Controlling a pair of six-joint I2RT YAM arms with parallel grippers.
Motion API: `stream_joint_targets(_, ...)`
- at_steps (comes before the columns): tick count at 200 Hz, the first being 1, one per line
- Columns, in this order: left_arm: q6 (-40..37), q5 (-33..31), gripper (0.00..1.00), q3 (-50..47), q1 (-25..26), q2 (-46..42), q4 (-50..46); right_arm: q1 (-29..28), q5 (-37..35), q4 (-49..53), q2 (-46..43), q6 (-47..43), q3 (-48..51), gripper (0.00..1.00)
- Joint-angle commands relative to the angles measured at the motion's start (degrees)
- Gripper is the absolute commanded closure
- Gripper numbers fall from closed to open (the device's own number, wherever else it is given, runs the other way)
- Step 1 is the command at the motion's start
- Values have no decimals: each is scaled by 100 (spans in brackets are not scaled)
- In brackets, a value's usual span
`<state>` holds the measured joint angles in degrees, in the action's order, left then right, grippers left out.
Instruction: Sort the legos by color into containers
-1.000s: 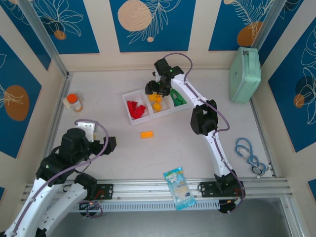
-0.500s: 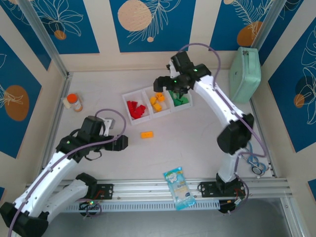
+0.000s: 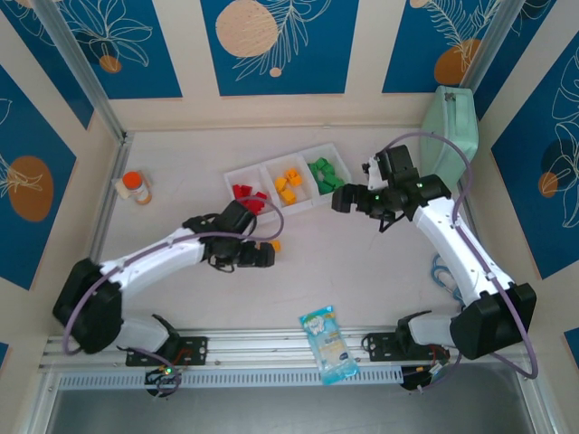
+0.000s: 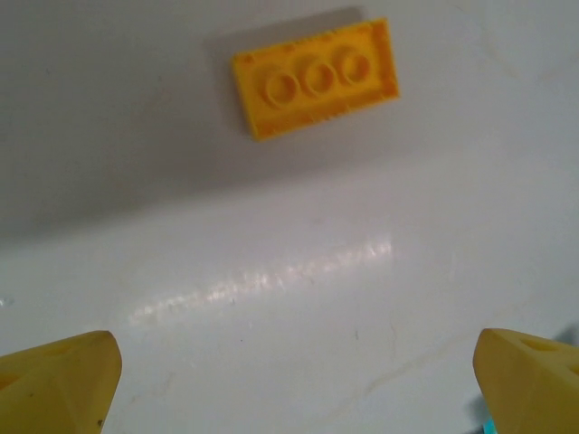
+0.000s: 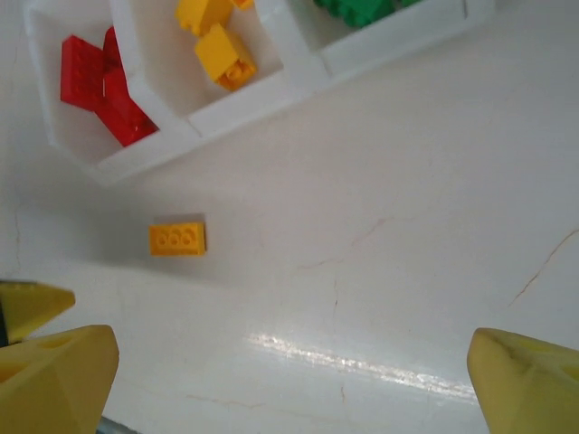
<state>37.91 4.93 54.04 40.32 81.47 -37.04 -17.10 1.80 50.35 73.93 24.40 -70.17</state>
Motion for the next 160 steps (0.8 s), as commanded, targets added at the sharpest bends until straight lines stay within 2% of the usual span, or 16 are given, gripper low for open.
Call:
stream_joint_targets(1, 359, -444, 1, 568, 38, 467, -203, 20, 687, -290, -40, -123, 173, 1)
stream_joint_targets(42, 474, -759, 1, 1442, 234, 1493, -450, -68, 923, -398, 173, -303, 275, 1)
stream_joint_targets(64, 326, -699, 1, 2033, 373, 2112, -656, -69, 927, -392, 283, -377, 302, 1)
stream_joint_targets(87, 323, -1170, 1, 2596, 460, 2604, -1203, -65, 936, -360, 319, -432, 324, 1)
stream_joint_targets(131, 474, -2167, 1, 2813, 463, 2736, -1986, -65, 928, -290, 268, -545, 391, 1)
stream_joint_targets(160, 490, -1918, 0, 2600, 453, 2724, -1714, -59, 924, -297, 267, -568, 426, 0)
